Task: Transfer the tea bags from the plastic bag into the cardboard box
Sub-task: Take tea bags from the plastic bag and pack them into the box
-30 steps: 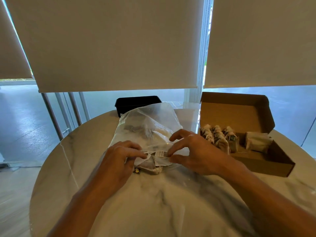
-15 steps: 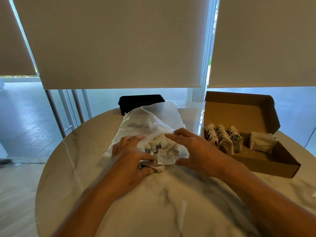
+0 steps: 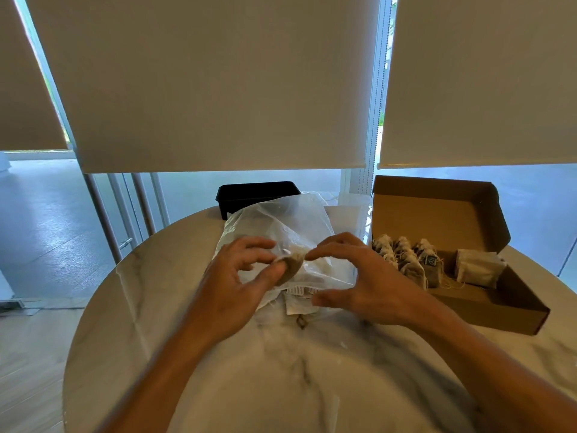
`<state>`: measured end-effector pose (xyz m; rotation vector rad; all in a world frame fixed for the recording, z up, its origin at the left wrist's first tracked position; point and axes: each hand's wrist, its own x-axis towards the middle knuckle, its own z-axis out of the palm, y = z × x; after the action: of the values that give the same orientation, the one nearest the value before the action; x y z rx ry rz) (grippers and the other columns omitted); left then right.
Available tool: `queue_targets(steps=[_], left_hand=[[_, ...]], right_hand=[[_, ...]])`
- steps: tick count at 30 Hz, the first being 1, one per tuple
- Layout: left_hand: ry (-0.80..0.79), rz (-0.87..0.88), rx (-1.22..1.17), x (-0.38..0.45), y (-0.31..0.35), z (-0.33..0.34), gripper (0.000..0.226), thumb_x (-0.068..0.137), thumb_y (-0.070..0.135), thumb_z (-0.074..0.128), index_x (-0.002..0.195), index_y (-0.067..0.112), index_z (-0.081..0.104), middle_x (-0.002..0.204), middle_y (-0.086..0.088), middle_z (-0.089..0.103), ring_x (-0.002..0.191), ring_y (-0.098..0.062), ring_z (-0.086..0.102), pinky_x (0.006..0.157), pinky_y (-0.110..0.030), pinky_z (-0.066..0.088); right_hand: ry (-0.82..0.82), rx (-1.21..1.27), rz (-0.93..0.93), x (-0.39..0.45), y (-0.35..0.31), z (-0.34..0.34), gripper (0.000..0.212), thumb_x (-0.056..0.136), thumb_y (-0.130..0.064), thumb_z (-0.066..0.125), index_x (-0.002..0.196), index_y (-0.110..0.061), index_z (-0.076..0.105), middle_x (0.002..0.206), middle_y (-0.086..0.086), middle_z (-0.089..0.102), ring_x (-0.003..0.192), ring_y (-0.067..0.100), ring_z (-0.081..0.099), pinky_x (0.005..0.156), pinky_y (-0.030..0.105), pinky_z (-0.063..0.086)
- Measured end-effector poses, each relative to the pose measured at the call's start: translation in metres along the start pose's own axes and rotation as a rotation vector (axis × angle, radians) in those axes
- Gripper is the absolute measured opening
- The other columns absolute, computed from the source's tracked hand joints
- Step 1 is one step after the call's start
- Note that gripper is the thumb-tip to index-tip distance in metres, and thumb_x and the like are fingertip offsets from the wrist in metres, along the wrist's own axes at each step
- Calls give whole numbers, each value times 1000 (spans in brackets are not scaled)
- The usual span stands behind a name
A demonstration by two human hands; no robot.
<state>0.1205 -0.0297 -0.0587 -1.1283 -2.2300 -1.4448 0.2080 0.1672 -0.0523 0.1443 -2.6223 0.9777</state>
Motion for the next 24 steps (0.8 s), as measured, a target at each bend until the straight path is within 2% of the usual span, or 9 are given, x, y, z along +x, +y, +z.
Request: queue_targets(steps=[3, 7, 9, 12, 15, 17, 21, 24], left_hand=[[-73, -11, -166, 13, 19, 1, 29, 80, 53, 64, 90, 27, 74, 88, 13, 72, 87, -10, 67, 77, -24, 53], [-121, -6, -202, 32, 36, 8, 25, 81, 42, 57, 92, 26, 73, 82, 9, 73, 84, -11, 67, 73, -23, 51], [-95, -16, -237, 38, 38, 10, 14, 85, 32, 60, 91, 27, 72, 82, 10, 73, 81, -8, 67, 69, -20, 51], [-10, -69, -344, 41, 31, 12, 12, 87, 21, 62, 88, 29, 71, 79, 12, 73, 71, -4, 66, 60, -17, 51], [55, -129, -375, 36, 21, 13, 15, 87, 18, 63, 86, 32, 69, 76, 13, 72, 61, -4, 62, 58, -19, 51], [69, -149, -370, 32, 15, 14, 15, 86, 18, 63, 85, 32, 69, 72, 12, 72, 56, -2, 59, 56, -19, 50], [60, -176, -349, 26, 12, 15, 13, 85, 19, 65, 89, 31, 68, 72, 15, 72, 59, -2, 63, 55, -14, 49], [20, -173, -356, 23, 13, 20, 14, 84, 13, 66, 95, 21, 70, 72, 11, 73, 59, -2, 64, 56, -14, 49]], right_hand=[[17, 77, 38, -1, -8, 2, 41, 66, -51, 73, 98, -58, 49, 108, -39, 39, 99, -18, 42, 76, 6, 35], [56, 91, 15, 1, -6, 4, 16, 77, -47, 66, 93, -43, 67, 104, -22, 53, 97, 0, 52, 84, 17, 43], [71, 100, 30, 2, -4, -2, 3, 81, -37, 67, 81, -39, 70, 93, -17, 56, 88, 4, 55, 78, 21, 46], [60, 77, 73, 1, 2, -17, 10, 83, -28, 67, 84, -36, 72, 86, -15, 61, 81, 7, 59, 71, 17, 51], [63, 99, 124, -1, 9, -30, 12, 83, -26, 66, 84, -36, 72, 82, -22, 66, 82, -4, 62, 68, 9, 51], [74, 94, 156, -2, 11, -36, 14, 82, -26, 65, 79, -39, 70, 77, -25, 67, 78, -4, 63, 64, 8, 50], [170, 189, 218, -4, 12, -46, 11, 81, -19, 68, 82, -27, 74, 67, -14, 70, 59, 2, 63, 51, 9, 46], [225, 318, 225, -4, 9, -51, 16, 81, -9, 67, 88, -23, 73, 77, -8, 73, 68, 6, 70, 57, 11, 51]])
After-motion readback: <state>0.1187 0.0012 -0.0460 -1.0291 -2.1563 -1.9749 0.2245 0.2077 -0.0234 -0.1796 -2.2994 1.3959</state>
